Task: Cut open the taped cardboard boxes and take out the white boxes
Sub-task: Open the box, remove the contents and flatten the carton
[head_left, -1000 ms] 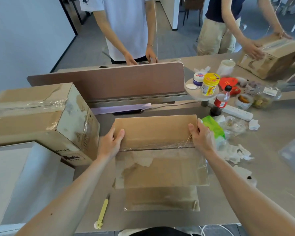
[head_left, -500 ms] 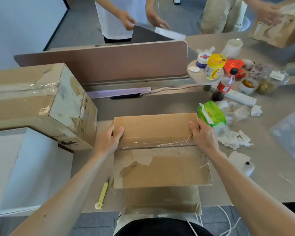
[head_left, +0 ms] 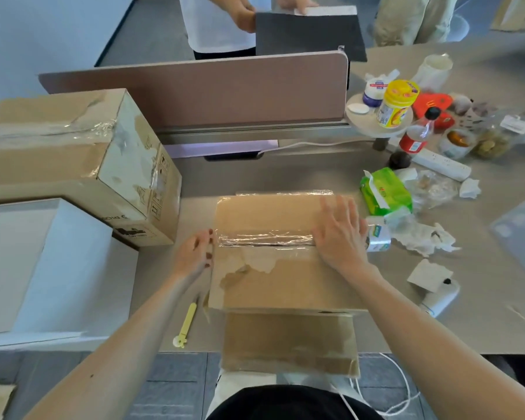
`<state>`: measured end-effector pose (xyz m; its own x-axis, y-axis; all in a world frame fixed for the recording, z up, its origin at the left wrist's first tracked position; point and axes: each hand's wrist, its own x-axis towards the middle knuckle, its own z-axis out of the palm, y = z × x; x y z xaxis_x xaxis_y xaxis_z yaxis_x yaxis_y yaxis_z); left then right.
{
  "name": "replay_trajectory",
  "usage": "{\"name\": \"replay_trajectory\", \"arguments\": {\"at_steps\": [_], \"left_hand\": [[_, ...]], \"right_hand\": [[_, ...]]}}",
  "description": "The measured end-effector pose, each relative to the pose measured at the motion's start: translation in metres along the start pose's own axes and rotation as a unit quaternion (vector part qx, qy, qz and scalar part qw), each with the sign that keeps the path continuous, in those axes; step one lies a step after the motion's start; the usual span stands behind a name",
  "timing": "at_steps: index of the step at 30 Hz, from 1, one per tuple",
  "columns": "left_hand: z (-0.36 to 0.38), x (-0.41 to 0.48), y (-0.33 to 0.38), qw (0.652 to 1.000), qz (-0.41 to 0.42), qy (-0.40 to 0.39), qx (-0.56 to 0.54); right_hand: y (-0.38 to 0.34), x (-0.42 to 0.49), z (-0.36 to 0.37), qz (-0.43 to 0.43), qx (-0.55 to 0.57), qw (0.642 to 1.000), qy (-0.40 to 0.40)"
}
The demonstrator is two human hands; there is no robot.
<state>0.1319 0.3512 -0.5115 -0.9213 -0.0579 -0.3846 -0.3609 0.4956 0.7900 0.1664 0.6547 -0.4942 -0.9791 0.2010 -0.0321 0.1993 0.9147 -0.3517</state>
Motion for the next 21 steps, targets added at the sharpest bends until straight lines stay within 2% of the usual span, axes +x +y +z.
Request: {"name": "replay_trajectory", "arguments": {"at_steps": [3, 6, 9, 13, 21], "left_hand": [[-0.01, -0.007, -0.039, 0.997, -0.037, 0.034, 0.063], [-0.02, -0.012, -0.082, 0.981, -0.085, 0.026, 0.172], [-0.021, -0.019, -0.107, 0.966, -0.13, 0.017, 0.225], [-0.018, -0.025, -0.126, 0.95, -0.191, -0.002, 0.247], [-0.011, -0.023, -0.145, 0.947, -0.202, 0.018, 0.247]], "right_hand": [[-0.025, -0.01, 0.006, -0.07, 0.02, 0.996, -0.043], [-0.049, -0.021, 0.014, -0.125, 0.015, 0.988, -0.084], [-0.065, -0.028, 0.026, -0.148, 0.004, 0.984, -0.096], [-0.067, -0.034, 0.035, -0.154, -0.018, 0.984, -0.088], [-0.065, -0.035, 0.036, -0.157, -0.028, 0.983, -0.089]]}}
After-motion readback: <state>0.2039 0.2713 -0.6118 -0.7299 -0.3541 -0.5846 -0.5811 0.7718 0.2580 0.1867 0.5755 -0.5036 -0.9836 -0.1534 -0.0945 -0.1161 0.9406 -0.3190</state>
